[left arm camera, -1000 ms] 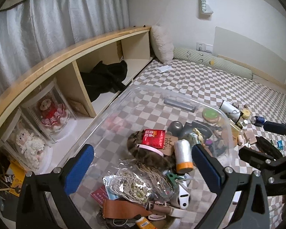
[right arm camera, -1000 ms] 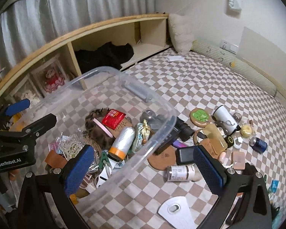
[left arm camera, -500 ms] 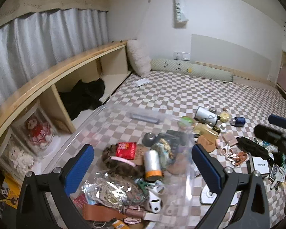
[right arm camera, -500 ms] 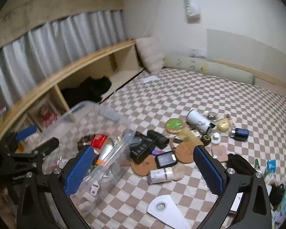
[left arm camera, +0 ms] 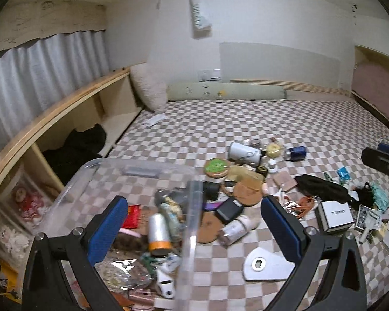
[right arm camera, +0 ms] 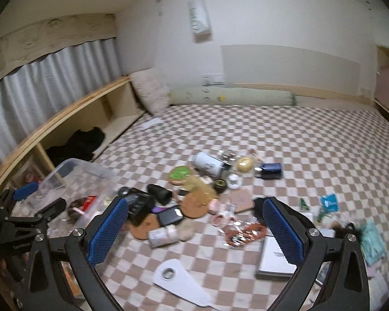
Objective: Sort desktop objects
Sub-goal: 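Withdraw both grippers from the bin back over the bed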
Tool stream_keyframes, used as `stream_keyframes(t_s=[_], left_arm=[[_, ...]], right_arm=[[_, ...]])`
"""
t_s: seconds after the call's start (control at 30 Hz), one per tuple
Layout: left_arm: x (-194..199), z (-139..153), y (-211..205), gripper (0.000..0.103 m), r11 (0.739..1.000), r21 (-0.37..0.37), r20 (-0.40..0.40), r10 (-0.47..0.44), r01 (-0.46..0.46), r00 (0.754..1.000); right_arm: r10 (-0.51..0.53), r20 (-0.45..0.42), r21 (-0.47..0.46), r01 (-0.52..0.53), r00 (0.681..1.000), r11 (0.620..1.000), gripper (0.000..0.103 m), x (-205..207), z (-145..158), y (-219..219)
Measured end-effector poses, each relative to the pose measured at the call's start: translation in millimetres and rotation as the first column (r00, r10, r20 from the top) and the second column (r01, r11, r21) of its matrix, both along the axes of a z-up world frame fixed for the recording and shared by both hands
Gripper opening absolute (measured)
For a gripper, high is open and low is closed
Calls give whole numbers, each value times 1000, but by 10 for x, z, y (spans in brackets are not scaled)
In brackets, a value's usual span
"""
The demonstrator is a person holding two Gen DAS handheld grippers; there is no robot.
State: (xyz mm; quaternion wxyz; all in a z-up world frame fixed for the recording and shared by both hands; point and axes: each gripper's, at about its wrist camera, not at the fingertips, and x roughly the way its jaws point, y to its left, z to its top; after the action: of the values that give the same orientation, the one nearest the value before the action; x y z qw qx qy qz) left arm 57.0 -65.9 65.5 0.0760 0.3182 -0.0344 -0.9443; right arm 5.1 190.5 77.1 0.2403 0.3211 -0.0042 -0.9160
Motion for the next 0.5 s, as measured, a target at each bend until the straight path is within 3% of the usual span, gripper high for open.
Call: stream_keyframes(t_s=[0.33, 0.4, 0.5], left_arm=[[-248, -58, 490, 103, 997, -13, -17, -74, 74, 997], [-295, -74, 565, 103, 996, -1, -28, -85, 85, 996], [-366, -94, 622, 103, 991, 83, -61, -105, 109, 993]], right_arm=[[-107, 15, 49, 106, 994, 993, 103, -99, -214, 559], [-122, 11, 65, 121, 992, 991, 103, -101, -258, 661], [-142, 15, 57, 141, 990, 988, 103, -112, -311, 817]])
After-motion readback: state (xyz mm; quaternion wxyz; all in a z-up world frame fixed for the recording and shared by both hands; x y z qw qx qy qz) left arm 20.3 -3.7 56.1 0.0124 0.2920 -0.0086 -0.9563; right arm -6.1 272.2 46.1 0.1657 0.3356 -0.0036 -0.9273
